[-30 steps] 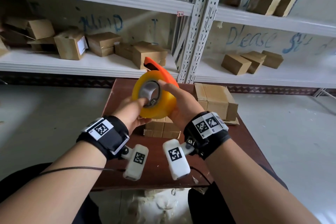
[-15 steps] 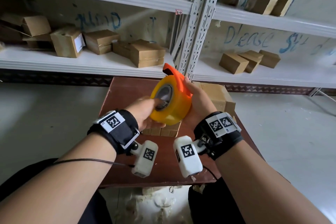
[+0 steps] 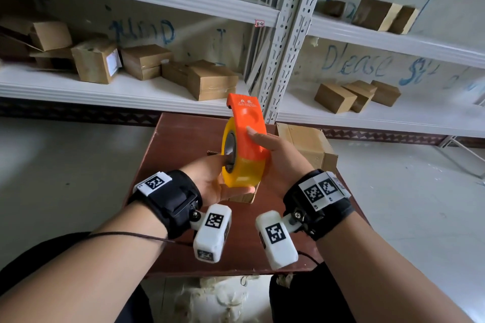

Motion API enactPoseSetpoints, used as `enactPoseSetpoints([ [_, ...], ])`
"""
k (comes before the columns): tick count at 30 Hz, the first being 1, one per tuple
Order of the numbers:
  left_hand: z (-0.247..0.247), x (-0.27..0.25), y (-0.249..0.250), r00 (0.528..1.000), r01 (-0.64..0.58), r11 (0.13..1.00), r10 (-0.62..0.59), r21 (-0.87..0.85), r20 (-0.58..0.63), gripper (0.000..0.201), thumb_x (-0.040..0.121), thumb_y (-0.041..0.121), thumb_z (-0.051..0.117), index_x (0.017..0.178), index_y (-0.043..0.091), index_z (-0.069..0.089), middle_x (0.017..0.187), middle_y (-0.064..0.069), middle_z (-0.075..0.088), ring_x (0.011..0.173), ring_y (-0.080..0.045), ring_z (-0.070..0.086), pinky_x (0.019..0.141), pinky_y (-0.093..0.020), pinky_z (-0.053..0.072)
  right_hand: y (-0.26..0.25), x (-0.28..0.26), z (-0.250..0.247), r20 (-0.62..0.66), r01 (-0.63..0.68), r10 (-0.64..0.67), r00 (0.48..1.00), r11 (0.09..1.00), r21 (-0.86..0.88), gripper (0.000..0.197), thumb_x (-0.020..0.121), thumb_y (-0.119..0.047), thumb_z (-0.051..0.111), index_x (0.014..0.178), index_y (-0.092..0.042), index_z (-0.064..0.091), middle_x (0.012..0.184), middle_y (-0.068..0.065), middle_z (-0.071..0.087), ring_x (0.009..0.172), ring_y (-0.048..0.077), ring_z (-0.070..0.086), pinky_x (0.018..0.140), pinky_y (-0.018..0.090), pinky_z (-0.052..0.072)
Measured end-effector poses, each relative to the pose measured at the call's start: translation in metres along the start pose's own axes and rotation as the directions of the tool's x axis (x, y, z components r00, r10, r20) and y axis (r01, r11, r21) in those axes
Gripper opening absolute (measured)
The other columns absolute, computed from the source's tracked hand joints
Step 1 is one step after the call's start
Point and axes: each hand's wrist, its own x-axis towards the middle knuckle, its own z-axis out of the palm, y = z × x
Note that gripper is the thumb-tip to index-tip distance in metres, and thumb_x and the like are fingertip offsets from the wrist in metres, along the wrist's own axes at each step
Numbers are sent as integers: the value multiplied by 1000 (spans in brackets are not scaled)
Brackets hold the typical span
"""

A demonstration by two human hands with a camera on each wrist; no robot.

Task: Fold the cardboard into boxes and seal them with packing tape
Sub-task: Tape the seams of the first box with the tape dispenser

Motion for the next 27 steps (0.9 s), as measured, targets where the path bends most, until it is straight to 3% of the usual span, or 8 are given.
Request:
enactPoseSetpoints([
  [3,1,3,5,1000,5,998,-5,-61,-11,28,106,19,54,120,-3,63,122,-18,70,113,-41,68,58,-55,63,-4,-3,-3,14,28,-27,1000,1000,-7,64,87,-29,75,138,6,57,135,37,59,108,45,62,101,68,49],
  [6,6,5,9,998,56,993,-57,-107,-10,13,105,12,54,99,3,61,107,-18,59,102,-38,64,50,-55,60,-9,-9,-4,-7,28,-29,1000,998,-53,56,91,-29,72,135,4,60,129,34,64,103,44,63,100,68,49],
  [9,8,10,8,996,68,997,-70,-29,-52,35,105,6,50,73,-1,64,69,-17,67,67,-37,70,76,-56,60,-13,-16,-4,-18,7,-9,1000,991,-135,56,89,-41,74,131,-4,66,128,27,68,99,40,68,93,57,56],
  [11,10,9,6,993,61,998,-59,23,-104,29,104,0,47,77,0,59,49,-14,61,46,-31,67,84,-55,57,-13,-19,-4,-18,-8,5,1000,986,-164,65,88,-57,70,132,-9,67,125,19,72,105,37,71,95,53,57],
  [14,11,11,0,991,-6,993,21,116,-129,15,102,0,50,102,9,61,74,-17,73,72,-35,75,80,-57,61,-10,-14,-7,-100,-43,18,995,966,-255,91,69,-79,75,133,-15,67,120,11,76,111,33,73,104,54,54],
  [18,11,13,-4,992,-111,990,116,89,-51,27,100,10,57,124,20,64,118,-19,72,103,-42,72,83,-58,60,-5,-2,-22,-226,-61,-24,974,929,-364,119,35,-95,79,123,-16,68,108,6,80,100,29,77,97,51,58],
  [22,10,15,-9,991,-134,986,132,96,27,31,97,20,62,128,20,64,129,-20,66,107,-43,71,86,-59,59,-6,-3,-28,-200,-94,17,980,920,-381,109,40,-88,85,119,-14,71,107,7,80,99,29,78,96,50,59],
  [27,15,18,-8,993,-104,994,103,18,59,46,94,46,61,127,14,64,123,-20,71,109,-43,71,93,-63,55,-1,-5,-30,-185,-59,-26,982,897,-438,100,38,-83,89,109,-13,76,101,8,81,97,29,78,96,51,59],
])
